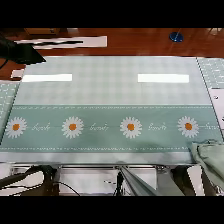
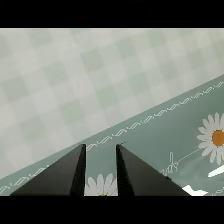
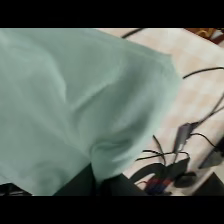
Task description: Fold the shirts.
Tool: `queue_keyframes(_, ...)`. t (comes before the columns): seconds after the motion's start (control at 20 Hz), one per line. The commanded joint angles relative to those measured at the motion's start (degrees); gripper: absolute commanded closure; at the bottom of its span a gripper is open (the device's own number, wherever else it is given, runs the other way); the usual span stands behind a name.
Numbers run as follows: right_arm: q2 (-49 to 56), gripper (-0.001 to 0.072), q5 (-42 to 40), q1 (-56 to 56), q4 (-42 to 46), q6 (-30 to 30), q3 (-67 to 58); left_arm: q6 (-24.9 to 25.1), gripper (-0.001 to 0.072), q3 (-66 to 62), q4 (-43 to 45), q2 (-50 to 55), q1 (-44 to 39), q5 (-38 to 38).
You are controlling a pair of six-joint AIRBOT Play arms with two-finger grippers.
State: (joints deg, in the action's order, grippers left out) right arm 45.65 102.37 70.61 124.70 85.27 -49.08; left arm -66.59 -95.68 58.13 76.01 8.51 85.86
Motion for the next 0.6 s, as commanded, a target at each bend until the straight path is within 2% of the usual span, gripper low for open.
queue_keyframes(0.0, 0.0, 0.069, -1.1, 0.0, 6.8, -1.1, 2.7, 1.4, 0.045, 0.0, 0.2, 0.0, 0.0, -0.4)
queue_keyframes(0.05, 0.0, 0.0658, -1.9, 0.1, 6.8, -3.2, 2.9, 1.5, 0.045, 0.0, 0.2, 0.0, 0.0, -0.4)
queue_keyframes(0.1, 0.0, 0.0503, -2.9, 0.1, 6.9, -4.1, 3.0, 1.5, 0.045, 0.0, 0.2, 0.0, 0.0, -0.4)
queue_keyframes(0.15, 0.0, 0.0386, -3.5, 0.1, 6.9, -5.1, 3.0, 1.5, 0.045, 0.0, 0.2, 0.0, 0.0, -0.4)
queue_keyframes(0.2, 0.0, 0.0375, -3.9, 0.4, 6.9, -6.4, 3.1, 1.5, 0.045, 0.0, 0.2, 0.0, 0.0, -0.3)
queue_keyframes(0.3, 0.0, 0.0216, -5.6, 1.7, 6.3, -7.2, 3.1, 1.5, 0.045, 0.0, 0.2, 0.0, 0.0, -0.4)
queue_keyframes(0.35, 0.0, 0.0162, -7.5, 1.8, 6.3, -7.0, 3.1, 1.5, 0.045, 0.0, 0.2, 0.0, 0.0, -0.4)
queue_keyframes(0.45, 0.7, 0.0162, -13.0, -0.6, 0.9, -6.4, 1.3, 1.4, 0.045, 0.0, 0.2, 0.2, 0.0, -0.4)
queue_keyframes(0.55, 3.5, 0.0179, -22.6, -6.6, -11.5, -6.5, -5.0, 1.4, 0.045, 0.0, 0.1, 0.5, 0.0, -0.4)
